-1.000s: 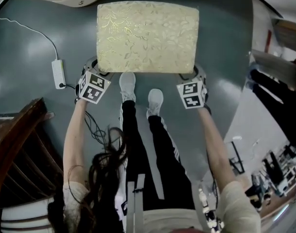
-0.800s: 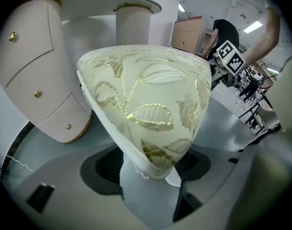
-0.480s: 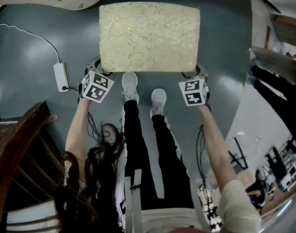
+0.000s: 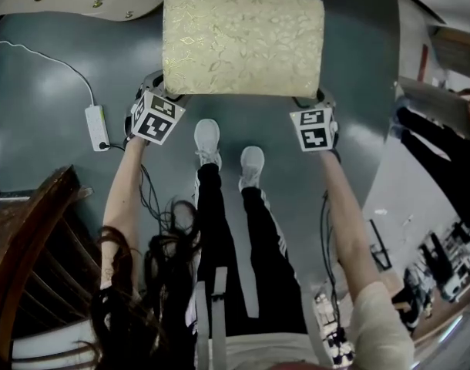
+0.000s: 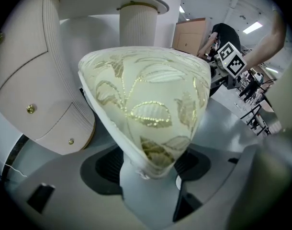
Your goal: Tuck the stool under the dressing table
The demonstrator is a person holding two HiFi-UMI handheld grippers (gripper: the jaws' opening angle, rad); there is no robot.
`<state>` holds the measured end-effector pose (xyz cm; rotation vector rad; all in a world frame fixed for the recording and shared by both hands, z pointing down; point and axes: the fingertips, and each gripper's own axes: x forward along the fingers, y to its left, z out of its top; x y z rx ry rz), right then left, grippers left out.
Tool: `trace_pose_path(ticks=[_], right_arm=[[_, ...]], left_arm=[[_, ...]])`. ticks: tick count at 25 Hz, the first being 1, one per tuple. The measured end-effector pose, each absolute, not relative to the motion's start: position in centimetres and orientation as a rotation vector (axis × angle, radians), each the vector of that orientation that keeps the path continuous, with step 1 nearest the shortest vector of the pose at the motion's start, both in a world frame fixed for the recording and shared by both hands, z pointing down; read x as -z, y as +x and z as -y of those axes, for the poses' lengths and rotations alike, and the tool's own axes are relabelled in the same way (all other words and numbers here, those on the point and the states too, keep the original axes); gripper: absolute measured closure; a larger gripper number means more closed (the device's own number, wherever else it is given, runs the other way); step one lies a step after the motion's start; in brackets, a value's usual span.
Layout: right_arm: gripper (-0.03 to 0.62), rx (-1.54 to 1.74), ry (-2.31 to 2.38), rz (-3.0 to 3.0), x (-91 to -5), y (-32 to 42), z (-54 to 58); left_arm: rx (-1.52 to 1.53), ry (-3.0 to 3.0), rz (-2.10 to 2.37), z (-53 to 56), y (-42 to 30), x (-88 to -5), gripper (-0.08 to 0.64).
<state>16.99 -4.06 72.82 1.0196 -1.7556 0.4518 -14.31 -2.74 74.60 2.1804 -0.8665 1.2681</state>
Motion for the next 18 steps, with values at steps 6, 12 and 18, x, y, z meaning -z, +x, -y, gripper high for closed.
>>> trace_pose_path(ticks=[6,12,18], right_arm=[[0.321,-0.437,1.036,1.750,-72.8,16.9,4.0],[0.321,-0.472,1.049,1.753,-73.1,16.7,2.7],[0.321,-0.427,1.068,1.734,-73.4,17.3,-0.1]], left_arm=[[-1.237,2.206,0.869,2.8,-14.3,-74.8,0.249],[-1.282,2.189,0.856,2.2,-14.7,-74.6,0.250],[-1.258,2.214,0.877,-0.7,-14.0,-75.6,0.250]])
